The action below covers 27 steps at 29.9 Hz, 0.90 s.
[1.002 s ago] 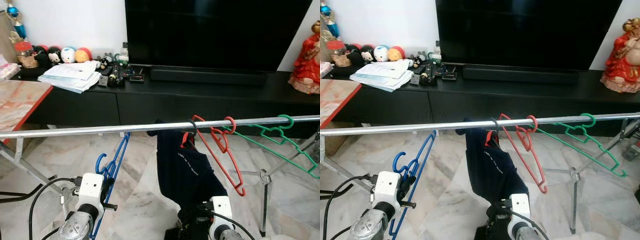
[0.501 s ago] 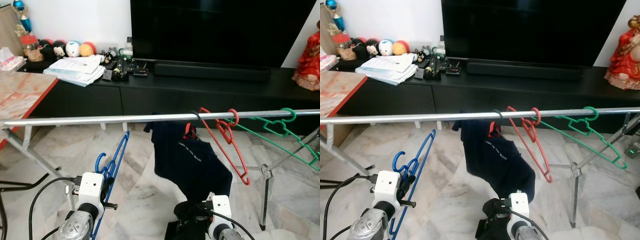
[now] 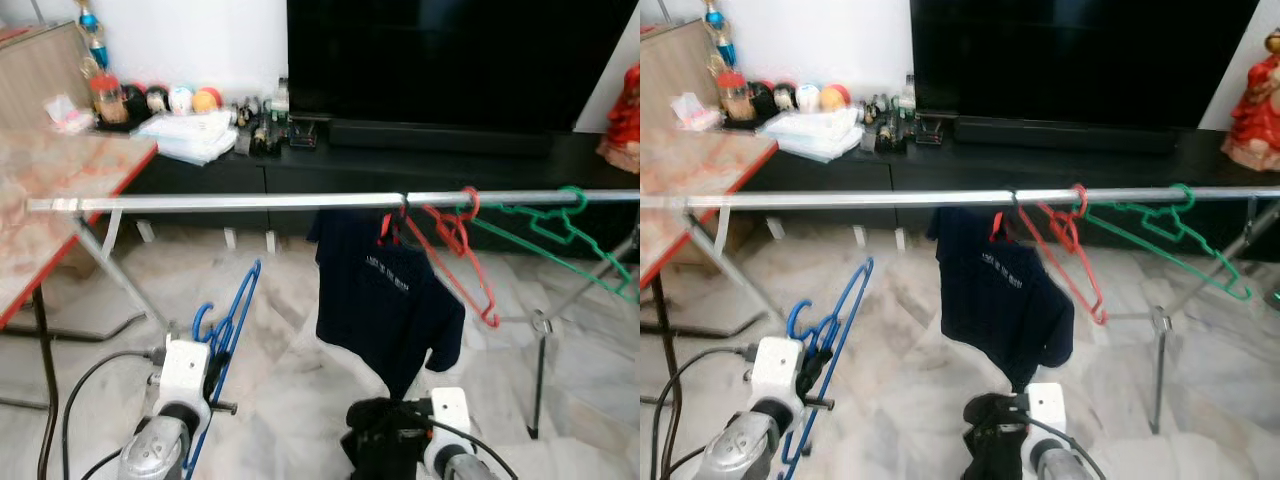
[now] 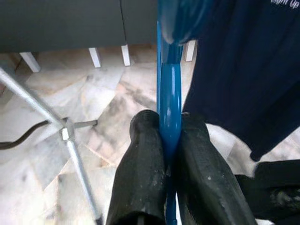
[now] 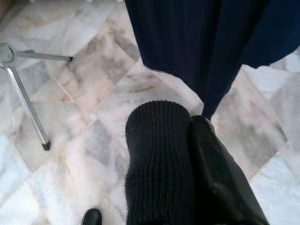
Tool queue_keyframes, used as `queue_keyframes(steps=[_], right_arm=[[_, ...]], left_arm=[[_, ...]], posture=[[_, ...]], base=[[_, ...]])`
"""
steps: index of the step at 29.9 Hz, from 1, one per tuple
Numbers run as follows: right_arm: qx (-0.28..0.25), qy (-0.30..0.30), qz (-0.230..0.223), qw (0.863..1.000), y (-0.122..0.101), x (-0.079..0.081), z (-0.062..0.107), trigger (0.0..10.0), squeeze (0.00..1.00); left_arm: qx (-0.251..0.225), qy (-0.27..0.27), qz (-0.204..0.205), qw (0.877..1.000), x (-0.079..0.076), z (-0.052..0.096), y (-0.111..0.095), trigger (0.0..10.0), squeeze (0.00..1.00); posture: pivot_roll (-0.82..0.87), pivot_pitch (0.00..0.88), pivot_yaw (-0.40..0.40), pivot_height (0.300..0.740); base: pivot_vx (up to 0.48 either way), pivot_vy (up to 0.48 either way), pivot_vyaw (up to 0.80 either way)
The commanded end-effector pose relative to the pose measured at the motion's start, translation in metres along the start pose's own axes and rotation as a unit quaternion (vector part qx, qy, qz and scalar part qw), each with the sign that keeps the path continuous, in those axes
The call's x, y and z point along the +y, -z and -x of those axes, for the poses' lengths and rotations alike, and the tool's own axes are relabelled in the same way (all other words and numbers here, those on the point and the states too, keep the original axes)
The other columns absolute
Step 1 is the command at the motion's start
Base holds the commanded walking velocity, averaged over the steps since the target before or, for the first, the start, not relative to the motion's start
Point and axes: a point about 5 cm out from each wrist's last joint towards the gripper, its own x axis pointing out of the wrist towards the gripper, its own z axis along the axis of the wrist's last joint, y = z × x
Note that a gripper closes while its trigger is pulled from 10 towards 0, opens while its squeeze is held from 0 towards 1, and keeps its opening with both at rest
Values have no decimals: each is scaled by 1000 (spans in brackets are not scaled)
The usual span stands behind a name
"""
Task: Hang hanger
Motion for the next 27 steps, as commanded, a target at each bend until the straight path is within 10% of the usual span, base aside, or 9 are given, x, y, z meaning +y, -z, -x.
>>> queue_keyframes(steps=[1, 27], right_arm=[[-5, 2, 2, 1000, -3, -1, 0, 10000, 0], [-3, 1, 5, 1000, -3, -2, -1, 10000, 0]], left_arm=[[-4, -2, 1, 1000, 0, 1, -2, 10000, 0], [-2, -14, 15, 1000, 3, -1, -2, 10000, 0]], posture=[[90, 43, -7, 740], [90, 44, -9, 740]], base=[[-266, 0, 0], [-132, 72, 0]])
